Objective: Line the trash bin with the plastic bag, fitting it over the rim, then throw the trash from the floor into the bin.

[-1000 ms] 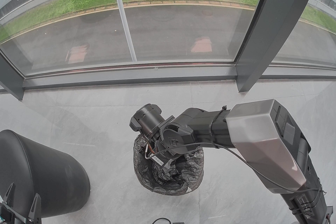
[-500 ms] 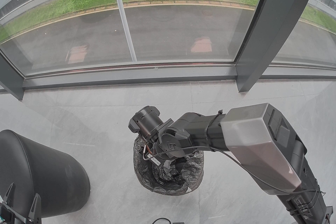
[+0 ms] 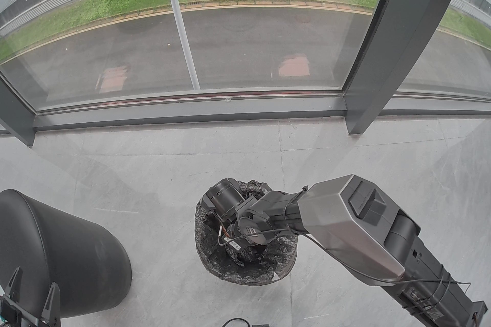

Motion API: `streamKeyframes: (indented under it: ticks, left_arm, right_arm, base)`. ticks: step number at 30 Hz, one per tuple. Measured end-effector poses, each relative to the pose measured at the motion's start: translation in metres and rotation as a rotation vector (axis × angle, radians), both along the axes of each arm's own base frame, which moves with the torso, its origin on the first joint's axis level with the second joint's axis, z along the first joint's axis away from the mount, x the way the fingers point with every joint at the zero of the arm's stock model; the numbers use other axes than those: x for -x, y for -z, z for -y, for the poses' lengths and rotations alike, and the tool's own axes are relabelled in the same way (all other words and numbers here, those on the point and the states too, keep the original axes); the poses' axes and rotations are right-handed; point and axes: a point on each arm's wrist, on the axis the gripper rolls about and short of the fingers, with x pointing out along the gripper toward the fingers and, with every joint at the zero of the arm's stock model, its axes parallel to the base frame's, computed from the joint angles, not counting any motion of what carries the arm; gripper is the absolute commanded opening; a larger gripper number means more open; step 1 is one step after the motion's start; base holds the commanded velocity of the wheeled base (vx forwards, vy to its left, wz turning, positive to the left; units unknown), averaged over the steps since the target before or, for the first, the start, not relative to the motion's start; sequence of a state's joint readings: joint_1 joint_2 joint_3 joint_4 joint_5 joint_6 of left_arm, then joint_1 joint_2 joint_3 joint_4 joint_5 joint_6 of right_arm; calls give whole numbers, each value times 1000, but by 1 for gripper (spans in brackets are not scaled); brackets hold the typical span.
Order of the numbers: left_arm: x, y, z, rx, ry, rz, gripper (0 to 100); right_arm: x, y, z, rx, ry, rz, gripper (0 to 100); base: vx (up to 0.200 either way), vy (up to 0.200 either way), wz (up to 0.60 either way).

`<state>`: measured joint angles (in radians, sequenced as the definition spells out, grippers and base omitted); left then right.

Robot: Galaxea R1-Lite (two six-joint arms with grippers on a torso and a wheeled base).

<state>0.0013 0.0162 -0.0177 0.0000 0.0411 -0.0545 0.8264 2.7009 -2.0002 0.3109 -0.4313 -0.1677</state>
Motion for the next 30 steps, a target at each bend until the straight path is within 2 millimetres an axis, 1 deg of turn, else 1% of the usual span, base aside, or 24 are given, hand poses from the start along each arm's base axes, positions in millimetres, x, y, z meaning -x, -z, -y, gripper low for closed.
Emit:
streamKeyframes:
  ticks: [6,10,14,30]
  left_arm:
    - [0,0,0,0,0,0,100]
    - [0,0,0,0,0,0,100]
    - [0,0,0,0,0,0,100]
    - [0,0,0,0,0,0,100]
  right_arm:
    - [-14,26,3,-4,-15,34,0]
    - [-15,39,5,13,-14,20,0]
    - [-16,48,7,26,-10,9,0]
    - [-21,58,14,44,8,-3,0]
  base:
    - [0,0,0]
    - [0,0,0]
    - [0,0,0]
    - [0,0,0]
